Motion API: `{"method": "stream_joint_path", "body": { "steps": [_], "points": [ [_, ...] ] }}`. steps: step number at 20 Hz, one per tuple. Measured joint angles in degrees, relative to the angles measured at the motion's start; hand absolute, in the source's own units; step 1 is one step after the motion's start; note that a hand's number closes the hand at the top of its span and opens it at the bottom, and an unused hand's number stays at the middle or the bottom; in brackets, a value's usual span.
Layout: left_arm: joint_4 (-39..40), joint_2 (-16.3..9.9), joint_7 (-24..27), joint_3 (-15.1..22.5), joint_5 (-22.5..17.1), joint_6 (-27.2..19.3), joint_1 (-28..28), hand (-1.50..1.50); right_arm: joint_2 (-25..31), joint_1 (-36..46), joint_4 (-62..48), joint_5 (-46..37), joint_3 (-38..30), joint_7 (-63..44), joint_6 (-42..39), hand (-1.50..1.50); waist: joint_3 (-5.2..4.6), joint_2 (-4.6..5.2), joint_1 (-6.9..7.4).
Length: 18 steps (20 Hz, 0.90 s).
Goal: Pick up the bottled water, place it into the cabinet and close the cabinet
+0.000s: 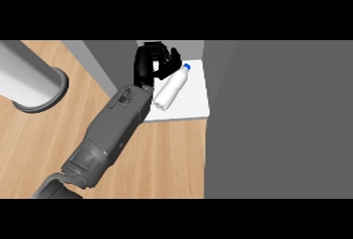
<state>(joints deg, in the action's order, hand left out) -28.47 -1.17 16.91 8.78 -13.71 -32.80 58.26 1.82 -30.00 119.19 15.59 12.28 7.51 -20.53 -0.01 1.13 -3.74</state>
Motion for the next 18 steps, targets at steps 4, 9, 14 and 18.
{"method": "stream_joint_path", "body": {
  "steps": [4, 9, 14, 18],
  "points": [
    [7.42, -0.51, 2.95, -0.51, 2.15, -1.37, 2.46, 1.50, 0.34, -0.76, -0.23, -0.04, -0.03, 0.86, -0.56, -1.50, 0.00, 0.08, -0.09],
    [13.82, -0.68, 4.62, -1.01, 4.04, -4.49, 5.41, -1.50, 0.76, 0.34, 0.73, 1.30, -0.93, -0.44, -0.26, -1.50, 0.08, 0.11, -0.23],
    [17.92, -0.64, 6.43, -2.03, 4.70, -7.36, 6.87, -1.50, 0.25, -0.02, -0.27, 0.86, -0.42, 0.93, -0.52, -1.50, 0.13, 0.26, -0.79],
    [19.91, -0.61, 7.07, -2.99, 4.54, -7.31, 7.76, -1.50, 0.20, 1.00, -0.77, 0.89, -0.66, 0.79, -0.34, -1.50, 0.17, 0.30, -0.84]
  ]
}}
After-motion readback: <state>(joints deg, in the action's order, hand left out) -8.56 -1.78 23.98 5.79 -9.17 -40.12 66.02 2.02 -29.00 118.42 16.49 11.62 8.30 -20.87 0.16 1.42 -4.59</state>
